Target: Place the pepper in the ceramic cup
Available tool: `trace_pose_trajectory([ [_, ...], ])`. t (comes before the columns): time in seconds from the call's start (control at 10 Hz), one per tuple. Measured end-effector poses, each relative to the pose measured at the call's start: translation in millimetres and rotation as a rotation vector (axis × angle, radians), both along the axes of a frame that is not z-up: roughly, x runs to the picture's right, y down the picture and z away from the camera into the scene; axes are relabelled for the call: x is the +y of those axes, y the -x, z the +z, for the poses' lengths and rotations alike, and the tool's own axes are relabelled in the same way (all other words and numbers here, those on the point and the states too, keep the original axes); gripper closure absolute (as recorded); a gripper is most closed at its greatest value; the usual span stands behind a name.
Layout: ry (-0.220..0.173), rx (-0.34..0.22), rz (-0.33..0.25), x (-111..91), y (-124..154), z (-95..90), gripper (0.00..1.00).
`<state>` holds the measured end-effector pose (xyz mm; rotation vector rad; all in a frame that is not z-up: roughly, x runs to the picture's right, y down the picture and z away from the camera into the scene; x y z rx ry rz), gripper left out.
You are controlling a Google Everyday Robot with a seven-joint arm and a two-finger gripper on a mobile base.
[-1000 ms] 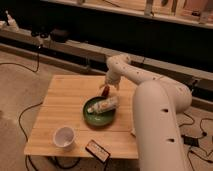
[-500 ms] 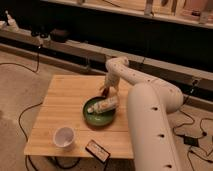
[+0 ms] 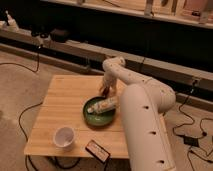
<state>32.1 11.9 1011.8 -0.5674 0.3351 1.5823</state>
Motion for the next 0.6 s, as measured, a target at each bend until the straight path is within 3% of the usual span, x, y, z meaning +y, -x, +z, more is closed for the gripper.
trace_pose_trajectory([
  [0.4,-0.022,-0.038,0.009,-16.9,15.0,-9.0,0.97],
  [0.6,-0.037,-0.067,0.019,-26.6,23.1,-18.7,1.0],
])
